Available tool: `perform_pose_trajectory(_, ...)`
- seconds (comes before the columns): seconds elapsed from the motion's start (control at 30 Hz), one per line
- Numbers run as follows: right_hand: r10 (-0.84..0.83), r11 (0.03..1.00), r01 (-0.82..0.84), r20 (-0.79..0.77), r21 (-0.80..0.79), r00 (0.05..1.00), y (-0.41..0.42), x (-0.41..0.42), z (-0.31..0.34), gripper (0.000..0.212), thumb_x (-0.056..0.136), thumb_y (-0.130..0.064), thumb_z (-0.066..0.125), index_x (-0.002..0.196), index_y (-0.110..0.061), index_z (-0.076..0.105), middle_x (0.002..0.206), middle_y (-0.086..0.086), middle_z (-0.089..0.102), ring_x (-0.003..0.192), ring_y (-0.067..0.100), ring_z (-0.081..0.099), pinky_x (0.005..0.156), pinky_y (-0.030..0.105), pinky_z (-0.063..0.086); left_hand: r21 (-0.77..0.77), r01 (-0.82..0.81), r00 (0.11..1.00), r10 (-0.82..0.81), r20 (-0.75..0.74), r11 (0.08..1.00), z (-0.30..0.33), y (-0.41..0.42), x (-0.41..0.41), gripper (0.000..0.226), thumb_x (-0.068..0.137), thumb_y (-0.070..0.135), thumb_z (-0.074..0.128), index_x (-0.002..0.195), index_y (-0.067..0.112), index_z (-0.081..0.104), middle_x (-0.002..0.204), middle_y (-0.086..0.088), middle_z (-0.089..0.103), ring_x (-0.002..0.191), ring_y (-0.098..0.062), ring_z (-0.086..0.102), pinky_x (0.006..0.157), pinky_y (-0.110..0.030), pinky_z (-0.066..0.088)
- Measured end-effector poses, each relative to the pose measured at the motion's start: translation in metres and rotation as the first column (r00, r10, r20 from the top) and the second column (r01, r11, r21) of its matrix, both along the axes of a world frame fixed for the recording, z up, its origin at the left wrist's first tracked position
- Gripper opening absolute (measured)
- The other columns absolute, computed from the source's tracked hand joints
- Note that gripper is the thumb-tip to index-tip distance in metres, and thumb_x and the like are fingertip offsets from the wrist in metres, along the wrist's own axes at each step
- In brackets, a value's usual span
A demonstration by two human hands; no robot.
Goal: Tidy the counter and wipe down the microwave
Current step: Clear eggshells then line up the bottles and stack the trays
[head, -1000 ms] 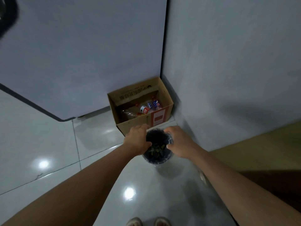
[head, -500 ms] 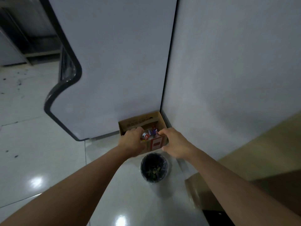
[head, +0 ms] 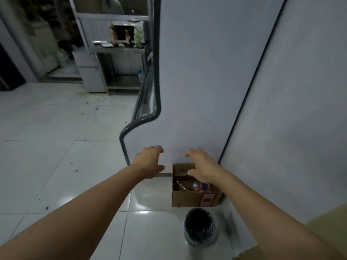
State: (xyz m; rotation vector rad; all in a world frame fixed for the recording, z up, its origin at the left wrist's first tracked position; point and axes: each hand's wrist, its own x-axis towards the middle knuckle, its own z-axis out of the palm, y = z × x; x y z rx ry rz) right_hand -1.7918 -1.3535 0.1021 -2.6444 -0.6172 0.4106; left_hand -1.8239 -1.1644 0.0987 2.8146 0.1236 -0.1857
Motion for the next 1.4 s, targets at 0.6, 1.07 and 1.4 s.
perform_pose_trajectory(0.6, 0.248, 0.969, -0.244, 0.153, -0.039, 0.957, 0.301, 0.015, 0.083, 0.062, 0.084, -0.025, 0.066, 0.138, -0.018, 0.037, 0.14, 0.004, 0.035, 0.128, 0.021, 0.037, 0.104, 0.034, 0.037, 0.041, -0.23, 0.97, 0.225, 0.092, 0.972, 0.081, 0.295, -0.038, 0.057, 0.085, 0.032, 0.065, 0.135, 0.019, 0.039, 0.137, -0.004, 0.048, 0.123, -0.023, 0.047, 0.102, -0.039, 0.041)
perform_pose_trajectory(1.07, 0.251, 0.968, -0.246, 0.14, -0.055, 0.958, 0.48, 0.058, 0.104, 0.068, 0.088, -0.029, 0.062, 0.145, -0.021, 0.026, 0.149, 0.003, 0.023, 0.135, 0.024, 0.028, 0.107, 0.039, 0.035, 0.047, -0.243, 0.966, 0.237, 0.107, 0.969, 0.106, 0.47, -0.003, 0.059, 0.084, 0.03, 0.066, 0.135, 0.018, 0.039, 0.137, -0.004, 0.047, 0.122, -0.023, 0.047, 0.101, -0.039, 0.041)
perform_pose_trajectory(1.4, 0.296, 0.955, -0.29, 0.131, -0.058, 0.946, 0.582, 0.183, 0.099, 0.069, 0.087, -0.031, 0.063, 0.145, -0.021, 0.025, 0.148, 0.005, 0.023, 0.135, 0.025, 0.028, 0.106, 0.039, 0.036, 0.052, -0.274, 0.96, 0.269, 0.081, 0.96, 0.097, 0.554, 0.111, 0.054, 0.087, 0.028, 0.062, 0.135, 0.019, 0.039, 0.134, -0.003, 0.049, 0.122, -0.023, 0.047, 0.1, -0.038, 0.041)
